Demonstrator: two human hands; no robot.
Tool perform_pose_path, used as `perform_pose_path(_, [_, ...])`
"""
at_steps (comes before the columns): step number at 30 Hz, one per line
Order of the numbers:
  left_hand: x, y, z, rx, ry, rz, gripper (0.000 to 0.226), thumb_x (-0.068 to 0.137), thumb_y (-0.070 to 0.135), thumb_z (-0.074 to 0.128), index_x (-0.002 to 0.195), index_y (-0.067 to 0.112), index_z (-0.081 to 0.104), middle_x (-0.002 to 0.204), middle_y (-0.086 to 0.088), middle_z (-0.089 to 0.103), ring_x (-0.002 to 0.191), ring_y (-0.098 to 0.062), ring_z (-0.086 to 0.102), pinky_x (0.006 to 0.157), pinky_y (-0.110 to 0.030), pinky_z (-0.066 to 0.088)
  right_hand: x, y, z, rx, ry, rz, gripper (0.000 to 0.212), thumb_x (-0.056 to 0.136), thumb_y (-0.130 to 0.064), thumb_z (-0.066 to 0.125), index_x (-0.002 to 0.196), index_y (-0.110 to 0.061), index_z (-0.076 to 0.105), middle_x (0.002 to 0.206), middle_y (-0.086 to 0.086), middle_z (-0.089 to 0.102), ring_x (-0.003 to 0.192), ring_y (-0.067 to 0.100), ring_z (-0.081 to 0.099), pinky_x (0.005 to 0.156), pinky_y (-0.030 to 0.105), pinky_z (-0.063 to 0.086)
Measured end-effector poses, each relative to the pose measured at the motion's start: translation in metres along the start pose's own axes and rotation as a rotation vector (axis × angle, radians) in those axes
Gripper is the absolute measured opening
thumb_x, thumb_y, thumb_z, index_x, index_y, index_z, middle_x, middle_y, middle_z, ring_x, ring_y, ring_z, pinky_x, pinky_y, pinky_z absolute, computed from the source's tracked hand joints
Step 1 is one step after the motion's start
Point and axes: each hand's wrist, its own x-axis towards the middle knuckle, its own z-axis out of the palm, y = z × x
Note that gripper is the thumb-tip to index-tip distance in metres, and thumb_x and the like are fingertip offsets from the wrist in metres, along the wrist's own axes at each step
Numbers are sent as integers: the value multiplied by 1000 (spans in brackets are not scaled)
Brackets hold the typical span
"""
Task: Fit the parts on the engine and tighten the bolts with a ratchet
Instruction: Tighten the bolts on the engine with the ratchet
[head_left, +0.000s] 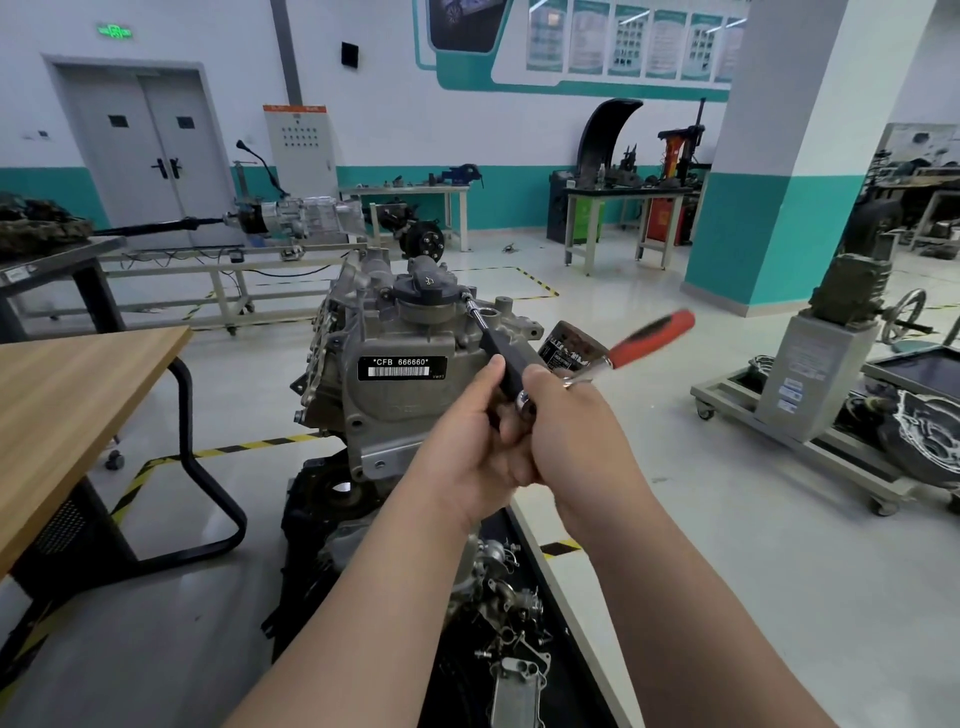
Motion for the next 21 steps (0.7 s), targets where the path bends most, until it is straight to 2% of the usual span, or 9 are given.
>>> perform_pose_path(2, [-2,2,1,-19,-23,24,37,82,46,60,67,13,69,62,-3,56,59,-14,56,65,-18,49,-1,-6,-2,-266,1,-133,17,98,-28,42,93,-13,49,63,3,62,54,20,57,60,35,45])
perform_pose_path(4, [-4,5,0,-55,-29,47,56,73,43,64,116,7,68,108,-7,56,102,-17,52,107,-27,40,-3,-9,0,-510,39,-290,21,100,-29,40,115,-15,46,77,1,58,67,21,57,59,34,45])
perform_pose_path(5, [-5,6,-1,-52,-52,48,60,74,43,63,122,8,66,113,-5,60,106,-17,55,107,-29,41,-3,-9,3,-652,79,-346,37,100,-31,39,132,-13,36,75,-2,53,66,20,53,56,32,42])
perform_pose_path(7, [-5,9,-3,-30,-97,43,39,80,45,57,96,16,78,90,-2,72,84,-15,69,77,-27,56,-4,-10,6,-938,156,-422,57,100,-34,35,148,-16,12,70,-4,46,62,20,49,54,31,38])
perform_pose_path(9, [-2,9,-5,-39,-120,31,42,91,46,51,73,21,79,68,0,70,62,-13,69,54,-22,54,-5,-11,8,-1111,167,-466,57,100,-36,32,149,-22,5,70,-3,50,62,22,52,53,31,38])
perform_pose_path(11, [-2,9,-8,-41,-105,14,46,95,47,49,69,19,75,63,0,68,55,-15,67,49,-22,51,-4,-11,8,-1165,147,-499,54,100,-37,32,146,-27,7,73,-1,54,61,22,52,50,30,35])
perform_pose_path(14, [-4,9,-6,-62,-113,18,34,90,46,54,82,19,73,68,-1,70,61,-14,69,53,-23,53,-2,-5,6,-1049,115,-521,48,99,-38,35,141,-26,15,72,-6,52,59,16,49,49,30,33])
perform_pose_path(18, [-6,7,-5,-6,-25,9,60,77,59,58,115,13,65,100,-7,55,93,-19,54,86,-24,42,2,8,8,-347,-9,-256,35,98,-35,43,130,-23,37,90,1,64,79,22,59,78,41,50])
perform_pose_path(21, [-5,6,-5,18,-7,-6,44,80,60,57,88,19,71,54,1,48,49,-11,50,51,-16,38,2,15,14,70,2,-89,21,99,-32,44,111,-15,45,56,-2,57,44,17,50,57,35,43])
